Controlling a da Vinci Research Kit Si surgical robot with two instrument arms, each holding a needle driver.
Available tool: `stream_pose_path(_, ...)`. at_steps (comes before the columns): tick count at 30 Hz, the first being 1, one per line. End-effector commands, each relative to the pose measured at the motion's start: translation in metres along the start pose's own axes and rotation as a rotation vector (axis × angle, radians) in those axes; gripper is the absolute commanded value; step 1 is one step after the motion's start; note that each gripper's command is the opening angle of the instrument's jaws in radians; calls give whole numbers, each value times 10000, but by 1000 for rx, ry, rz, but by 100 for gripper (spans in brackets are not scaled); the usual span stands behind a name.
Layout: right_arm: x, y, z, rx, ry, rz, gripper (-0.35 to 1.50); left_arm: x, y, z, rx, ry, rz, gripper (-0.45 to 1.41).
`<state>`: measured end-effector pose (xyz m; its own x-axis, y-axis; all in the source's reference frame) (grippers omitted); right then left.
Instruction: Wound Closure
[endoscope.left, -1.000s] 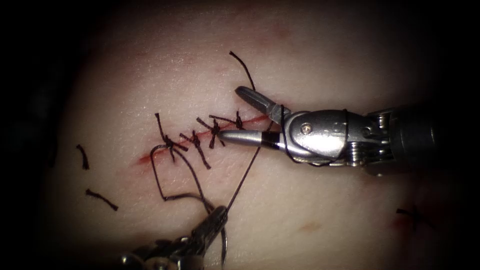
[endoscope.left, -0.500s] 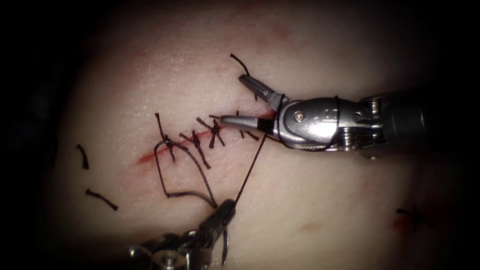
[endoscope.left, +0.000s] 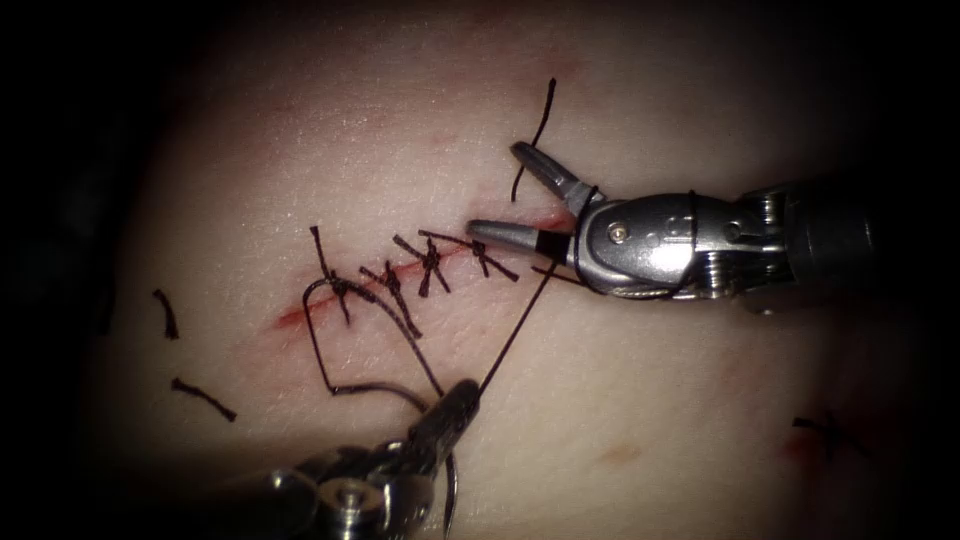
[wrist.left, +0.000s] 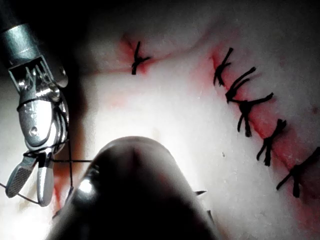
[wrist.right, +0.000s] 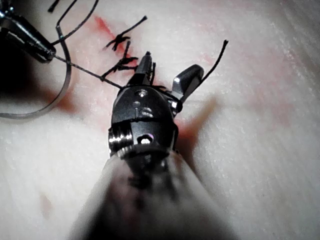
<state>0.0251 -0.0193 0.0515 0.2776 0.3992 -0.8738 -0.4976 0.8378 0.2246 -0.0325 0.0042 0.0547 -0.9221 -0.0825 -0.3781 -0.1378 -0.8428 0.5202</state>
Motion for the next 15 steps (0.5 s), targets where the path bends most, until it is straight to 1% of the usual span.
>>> stream_pose_path(1, -2, -13, 6, 21, 17, 0, 118, 2, 2, 7, 1, 0, 0, -45)
stream_pose_path(3, 2, -16, 4, 48, 37, 0, 121, 1, 1, 9, 1, 0, 0, -45)
stream_pose_path(5, 13, -22, 0, 115, 84, 4, 128, -2, 0, 11, 1, 1, 0, -45)
stream_pose_path(9, 29, -32, -8, 230, 167, 9, 127, -13, -5, 19, -2, 4, 0, -45)
stream_pose_path(11, 33, -35, -10, 264, 191, 39, 128, -23, -9, 26, -4, 7, -13, -45)
stream_pose_path(12, 33, -38, -11, 280, 227, 46, 128, -27, -11, 29, -5, 8, -19, -45)
stream_pose_path(15, 30, -43, -13, 339, 263, 68, 128, -46, -20, 41, -7, 15, -38, -45)
